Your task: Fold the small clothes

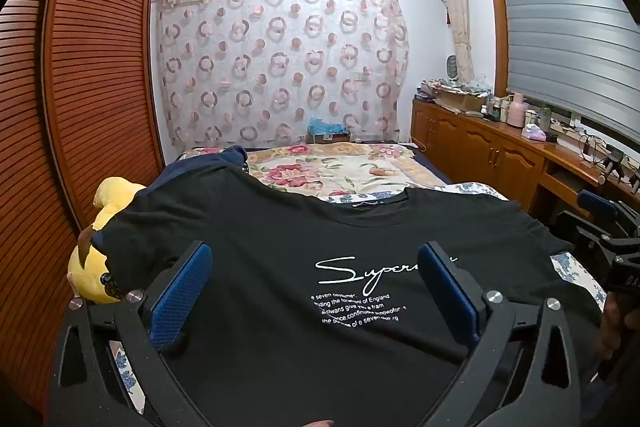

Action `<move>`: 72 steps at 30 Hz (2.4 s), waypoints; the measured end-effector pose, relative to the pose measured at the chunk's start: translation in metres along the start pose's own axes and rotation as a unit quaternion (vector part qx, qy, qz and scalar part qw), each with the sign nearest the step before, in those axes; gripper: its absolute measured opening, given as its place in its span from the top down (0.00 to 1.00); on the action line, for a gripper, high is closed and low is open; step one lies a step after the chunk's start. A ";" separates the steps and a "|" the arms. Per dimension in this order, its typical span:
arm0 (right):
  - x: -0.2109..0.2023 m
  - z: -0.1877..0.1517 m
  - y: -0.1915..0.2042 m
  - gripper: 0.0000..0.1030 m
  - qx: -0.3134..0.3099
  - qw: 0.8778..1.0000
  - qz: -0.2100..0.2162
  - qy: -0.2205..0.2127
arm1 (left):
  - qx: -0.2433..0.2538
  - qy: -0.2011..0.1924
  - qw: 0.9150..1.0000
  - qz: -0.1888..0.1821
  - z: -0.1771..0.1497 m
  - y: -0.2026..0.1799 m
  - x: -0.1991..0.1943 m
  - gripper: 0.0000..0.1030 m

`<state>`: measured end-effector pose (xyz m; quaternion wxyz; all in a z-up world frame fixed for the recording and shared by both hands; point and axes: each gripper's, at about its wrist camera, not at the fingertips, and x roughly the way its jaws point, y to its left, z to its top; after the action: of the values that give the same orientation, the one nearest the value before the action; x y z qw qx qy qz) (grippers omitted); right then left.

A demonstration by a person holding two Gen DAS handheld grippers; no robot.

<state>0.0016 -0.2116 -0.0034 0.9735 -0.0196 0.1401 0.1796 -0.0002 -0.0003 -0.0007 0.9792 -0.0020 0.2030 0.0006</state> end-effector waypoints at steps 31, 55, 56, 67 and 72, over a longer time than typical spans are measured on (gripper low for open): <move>-0.001 0.000 0.001 0.00 0.003 1.000 -0.002 0.001 | 0.003 -0.004 1.000 0.002 0.003 -0.001 -0.001 0.00; -0.001 -0.001 0.000 0.00 0.005 1.000 0.000 -0.001 | 0.007 -0.010 1.000 0.002 0.009 -0.014 -0.013 0.00; -0.001 -0.001 -0.001 0.00 0.005 1.000 0.000 -0.001 | 0.007 -0.010 1.000 0.002 0.009 -0.014 -0.014 0.00; 0.000 -0.002 -0.003 0.00 0.006 1.000 0.003 -0.002 | 0.007 -0.010 1.000 0.001 0.010 -0.015 -0.015 0.00; 0.002 -0.002 -0.003 0.00 0.005 1.000 0.008 0.000 | 0.007 -0.008 1.000 0.002 0.008 -0.015 -0.014 0.00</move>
<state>0.0036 -0.2142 -0.0057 0.9723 -0.0132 0.1408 0.1862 -0.0097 -0.0156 0.0127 0.9807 0.0056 0.1953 0.0007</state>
